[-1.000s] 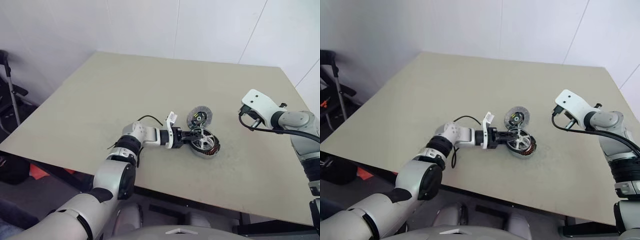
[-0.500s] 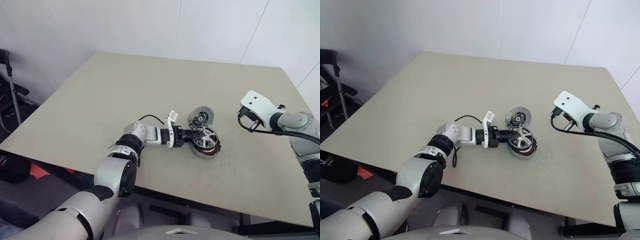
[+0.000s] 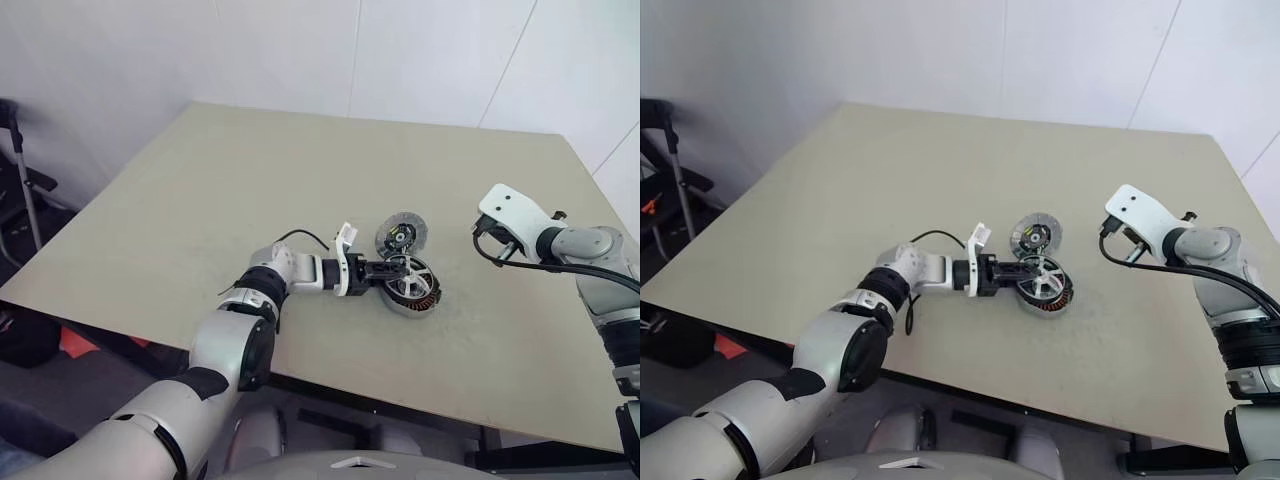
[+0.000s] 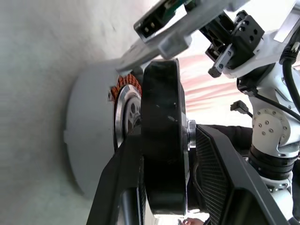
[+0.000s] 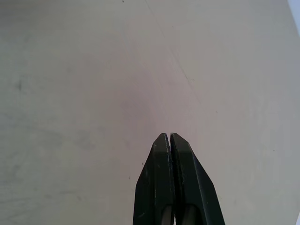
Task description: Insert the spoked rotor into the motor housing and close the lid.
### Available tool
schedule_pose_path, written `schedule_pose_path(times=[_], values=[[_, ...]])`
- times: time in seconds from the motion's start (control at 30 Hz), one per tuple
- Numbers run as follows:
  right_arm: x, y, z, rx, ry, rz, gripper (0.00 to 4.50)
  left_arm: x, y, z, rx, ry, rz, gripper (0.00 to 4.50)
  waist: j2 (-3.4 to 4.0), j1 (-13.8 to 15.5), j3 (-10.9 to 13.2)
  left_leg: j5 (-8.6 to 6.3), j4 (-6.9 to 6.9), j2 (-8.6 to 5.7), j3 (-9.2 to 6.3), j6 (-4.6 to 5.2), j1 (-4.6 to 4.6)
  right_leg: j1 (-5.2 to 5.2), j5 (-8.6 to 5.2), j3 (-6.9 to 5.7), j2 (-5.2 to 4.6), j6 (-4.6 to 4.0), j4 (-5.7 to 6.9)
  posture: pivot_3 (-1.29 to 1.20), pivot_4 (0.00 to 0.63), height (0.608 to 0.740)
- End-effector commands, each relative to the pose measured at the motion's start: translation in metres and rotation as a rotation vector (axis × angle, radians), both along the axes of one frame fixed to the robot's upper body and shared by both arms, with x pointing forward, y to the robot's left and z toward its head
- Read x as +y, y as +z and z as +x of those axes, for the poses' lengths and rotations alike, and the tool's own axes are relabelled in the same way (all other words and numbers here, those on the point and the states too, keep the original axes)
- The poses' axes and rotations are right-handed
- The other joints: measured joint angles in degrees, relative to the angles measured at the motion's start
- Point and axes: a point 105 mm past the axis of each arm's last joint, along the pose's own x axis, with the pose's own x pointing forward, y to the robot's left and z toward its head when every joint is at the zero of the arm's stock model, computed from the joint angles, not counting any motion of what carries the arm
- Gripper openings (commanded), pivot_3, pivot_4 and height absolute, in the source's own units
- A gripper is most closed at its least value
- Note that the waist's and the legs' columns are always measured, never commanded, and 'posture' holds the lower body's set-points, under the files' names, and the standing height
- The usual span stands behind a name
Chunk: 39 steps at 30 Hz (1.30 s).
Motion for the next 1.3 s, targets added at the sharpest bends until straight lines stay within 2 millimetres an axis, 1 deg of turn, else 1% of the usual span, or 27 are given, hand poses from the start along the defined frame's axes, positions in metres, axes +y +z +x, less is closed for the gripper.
schedule_pose_path(times=[0.03,0.2,0.33,0.43,0.53,0.73,1.0,1.07,1.1,1.13,1.17,1.3], values=[[0.007,0.015,0.002,-0.054,0.036,-0.01,0.0,-0.038,0.021,-0.014,-0.04,-0.08,-0.053,1.16,0.0,0.01,0.0,-0.01,0.0,0.0,0.0,-0.01,0.0,0.0,0.0,0.0,0.0,0.0,0.0,0.0,0.0,0.74],[0.008,0.015,0.001,-0.053,0.037,-0.012,0.0,-0.041,0.023,-0.016,-0.043,-0.1,-0.064,1.16,-0.01,0.0,0.0,-0.02,0.0,0.0,0.0,-0.04,0.04,0.05,0.0,0.0,-0.01,0.0,-0.01,0.0,0.0,0.74],[0.007,0.015,0.001,-0.052,0.036,-0.013,0.0,-0.04,0.033,-0.015,-0.044,-0.103,-0.117,1.16,-0.01,0.0,0.01,-0.02,0.0,0.0,0.0,-0.03,0.02,0.03,0.0,-0.01,-0.02,0.0,-0.01,0.0,0.0,0.74],[0.007,0.015,0.001,-0.052,0.038,-0.013,0.0,-0.04,0.035,-0.019,-0.039,-0.131,-0.133,1.16,-0.01,0.0,0.01,-0.01,-0.04,0.0,0.0,-0.01,0.01,0.0,0.0,-0.01,-0.02,0.0,-0.02,0.0,0.0,0.74],[0.008,0.015,0.001,-0.052,0.04,-0.012,0.0,-0.041,0.034,-0.022,-0.038,-0.152,-0.129,1.16,-0.01,0.01,0.02,0.0,-0.07,0.0,0.01,-0.01,0.0,-0.02,0.0,-0.01,-0.01,0.0,-0.04,0.0,0.0,0.74],[0.009,0.014,0.002,-0.052,0.043,-0.012,0.0,-0.043,0.025,-0.026,-0.043,-0.172,-0.07,1.16,-0.01,0.0,0.02,-0.01,-0.1,0.0,0.01,-0.02,0.0,-0.02,0.0,-0.01,-0.02,0.0,-0.06,0.0,0.0,0.74],[0.009,0.013,0.001,-0.052,0.046,-0.014,0.0,-0.045,0.022,-0.029,-0.071,-0.189,-0.053,1.16,-0.01,-0.01,0.02,-0.01,-0.1,0.0,0.01,-0.03,0.03,0.01,0.0,-0.02,-0.02,0.0,-0.07,0.0,0.0,0.74],[0.009,0.013,0.001,-0.053,0.046,-0.015,0.0,-0.045,0.022,-0.028,-0.078,-0.187,-0.054,1.94,-0.01,0.0,0.02,-0.01,-0.1,-0.01,0.01,-0.03,0.03,0.01,0.0,-0.01,-0.03,0.0,-0.07,0.0,0.0,0.74],[0.009,0.013,0.001,-0.052,0.047,-0.016,0.0,-0.045,0.023,-0.026,-0.079,-0.177,-0.054,2.16,-0.01,0.06,0.02,-0.01,-0.1,-0.01,0.01,-0.03,0.04,0.02,0.0,-0.01,-0.03,0.0,-0.07,0.0,0.0,0.74],[0.009,0.013,0.001,-0.052,0.047,-0.016,0.0,-0.045,0.024,-0.024,-0.077,-0.165,-0.059,2.54,-0.01,0.13,0.02,-0.02,-0.1,-0.02,0.01,-0.04,0.08,0.08,0.0,-0.02,-0.05,0.0,-0.07,0.0,0.0,0.74],[0.01,0.013,0.001,-0.052,0.048,-0.016,0.0,-0.044,0.026,-0.022,-0.072,-0.151,-0.069,2.78,-0.01,0.19,0.02,-0.03,-0.1,-0.02,0.0,-0.06,0.13,0.14,0.0,-0.02,-0.06,0.0,-0.08,0.0,0.0,0.74],[0.011,0.012,0.001,-0.05,0.053,-0.015,0.0,-0.04,0.034,-0.014,-0.082,-0.125,-0.1,2.78,-0.03,0.06,0.05,-0.07,-0.06,-0.03,0.0,-0.12,0.22,0.27,-0.01,-0.02,-0.08,0.01,-0.16,0.0,0.0,0.74]])
